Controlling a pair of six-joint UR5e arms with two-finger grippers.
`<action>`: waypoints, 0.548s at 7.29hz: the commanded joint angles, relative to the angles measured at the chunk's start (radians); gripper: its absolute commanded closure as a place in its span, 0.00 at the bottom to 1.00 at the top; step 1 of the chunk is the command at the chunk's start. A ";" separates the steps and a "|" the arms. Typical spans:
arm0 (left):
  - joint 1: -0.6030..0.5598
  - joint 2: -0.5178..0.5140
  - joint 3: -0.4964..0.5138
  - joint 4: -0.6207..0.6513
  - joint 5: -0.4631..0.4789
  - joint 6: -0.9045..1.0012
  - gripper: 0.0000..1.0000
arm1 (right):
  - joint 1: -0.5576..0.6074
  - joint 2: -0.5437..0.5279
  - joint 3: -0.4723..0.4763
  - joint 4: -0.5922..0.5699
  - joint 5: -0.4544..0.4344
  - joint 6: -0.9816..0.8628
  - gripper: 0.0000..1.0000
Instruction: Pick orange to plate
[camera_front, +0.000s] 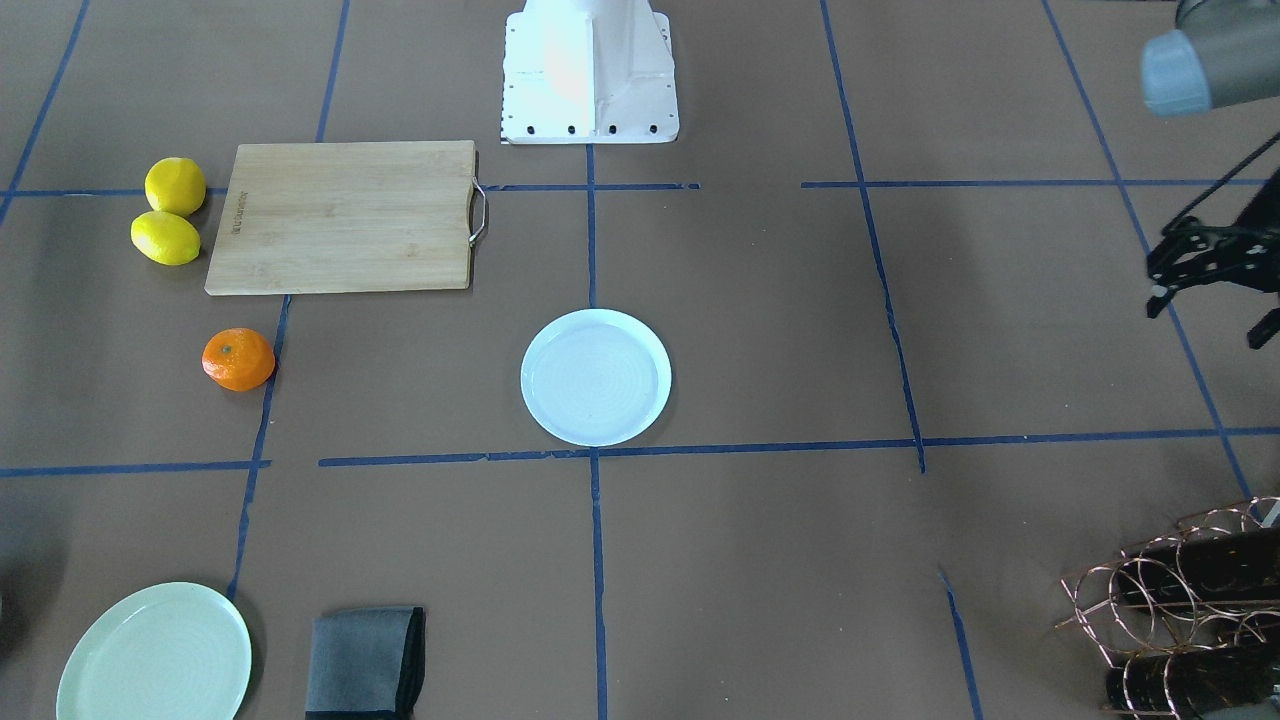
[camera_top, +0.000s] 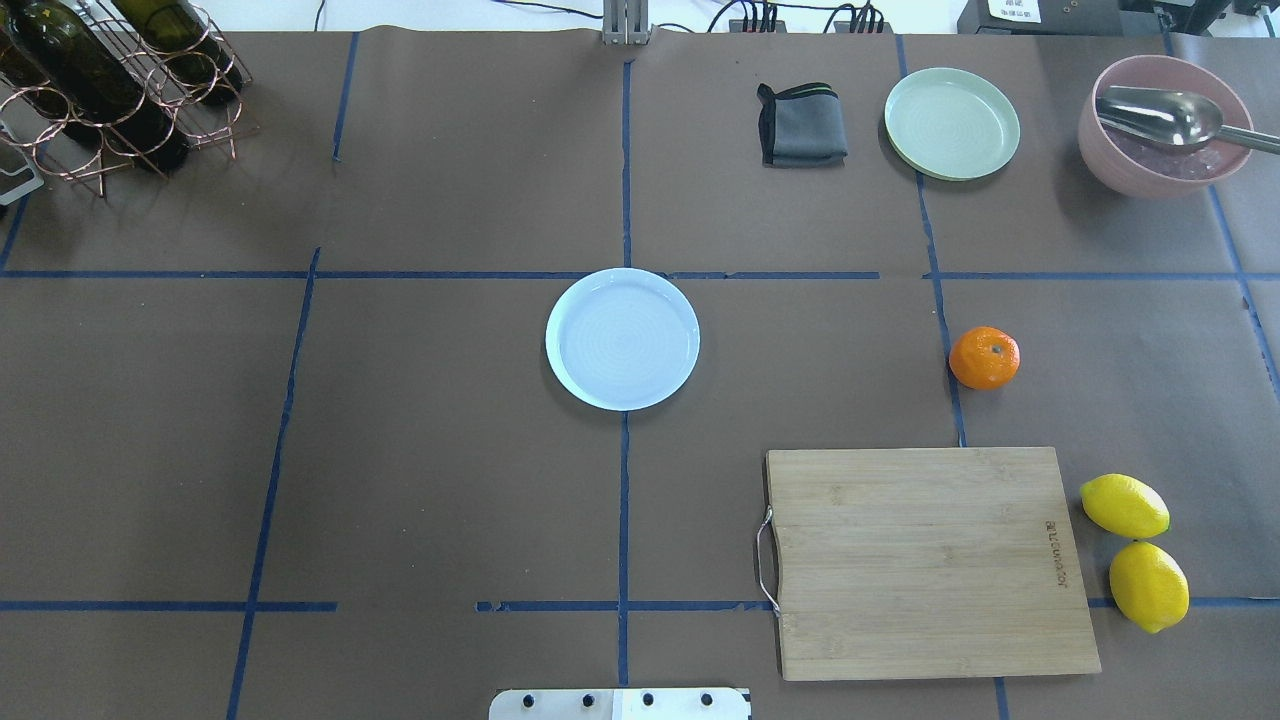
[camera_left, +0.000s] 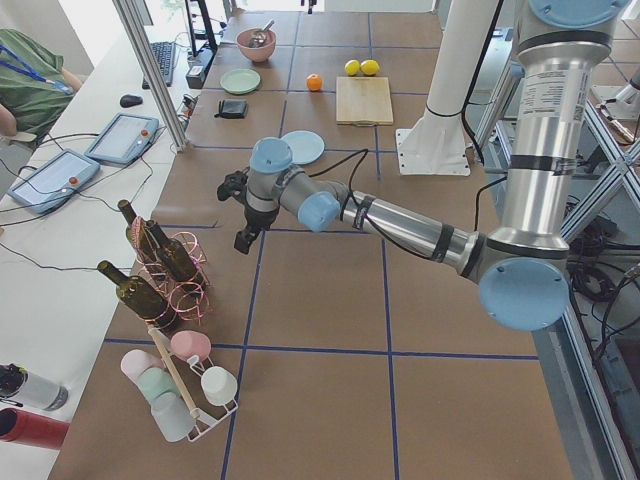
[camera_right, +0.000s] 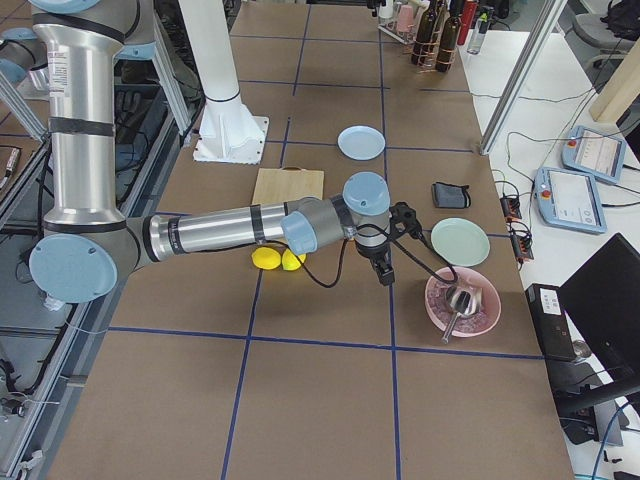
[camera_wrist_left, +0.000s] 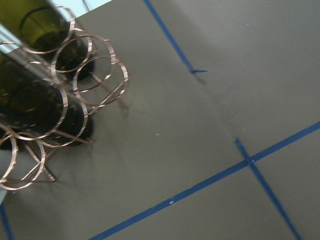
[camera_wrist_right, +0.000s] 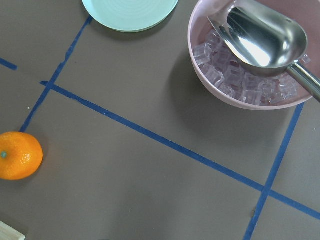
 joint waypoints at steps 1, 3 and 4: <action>-0.230 0.052 0.070 0.144 -0.064 0.310 0.00 | -0.060 0.085 -0.003 -0.024 0.000 0.075 0.00; -0.289 0.086 0.111 0.327 -0.046 0.353 0.00 | -0.132 0.192 0.000 -0.116 -0.014 0.157 0.00; -0.309 0.153 0.104 0.340 -0.037 0.353 0.00 | -0.207 0.244 0.000 -0.142 -0.088 0.262 0.00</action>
